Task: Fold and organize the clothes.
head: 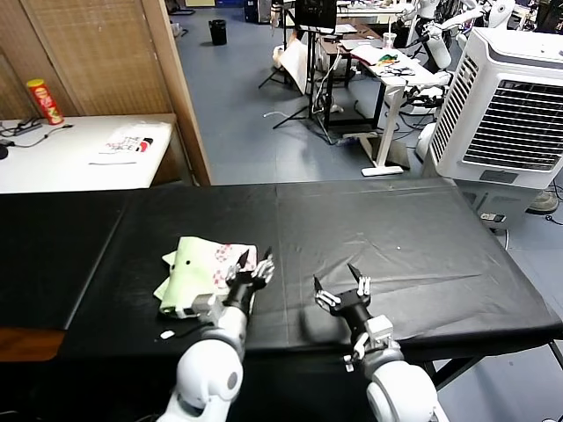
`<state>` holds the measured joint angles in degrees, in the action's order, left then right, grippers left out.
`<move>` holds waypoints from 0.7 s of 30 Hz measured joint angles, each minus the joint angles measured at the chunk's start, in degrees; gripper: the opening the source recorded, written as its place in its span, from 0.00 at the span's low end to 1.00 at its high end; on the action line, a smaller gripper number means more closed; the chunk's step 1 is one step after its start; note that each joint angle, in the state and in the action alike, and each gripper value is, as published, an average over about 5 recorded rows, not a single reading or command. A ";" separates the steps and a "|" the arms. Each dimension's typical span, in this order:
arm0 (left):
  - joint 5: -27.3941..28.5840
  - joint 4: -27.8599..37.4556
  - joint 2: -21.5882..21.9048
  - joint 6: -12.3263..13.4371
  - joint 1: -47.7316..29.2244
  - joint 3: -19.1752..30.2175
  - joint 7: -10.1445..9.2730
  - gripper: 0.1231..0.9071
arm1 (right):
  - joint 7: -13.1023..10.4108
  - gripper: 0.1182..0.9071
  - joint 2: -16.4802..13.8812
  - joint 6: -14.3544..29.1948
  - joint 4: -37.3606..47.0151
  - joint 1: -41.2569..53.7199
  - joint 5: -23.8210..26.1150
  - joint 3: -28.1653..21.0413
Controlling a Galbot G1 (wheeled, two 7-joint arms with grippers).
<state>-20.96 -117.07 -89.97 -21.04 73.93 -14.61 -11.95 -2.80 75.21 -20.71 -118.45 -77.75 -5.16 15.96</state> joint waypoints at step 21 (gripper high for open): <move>2.19 -5.89 10.55 8.00 4.57 -11.38 2.50 0.86 | -5.05 0.84 6.32 -12.58 15.26 16.64 -26.54 -14.28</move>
<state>-18.77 -122.96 -79.42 -13.04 78.50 -25.99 -9.45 -7.85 81.53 -33.29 -103.19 -61.12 -31.70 1.67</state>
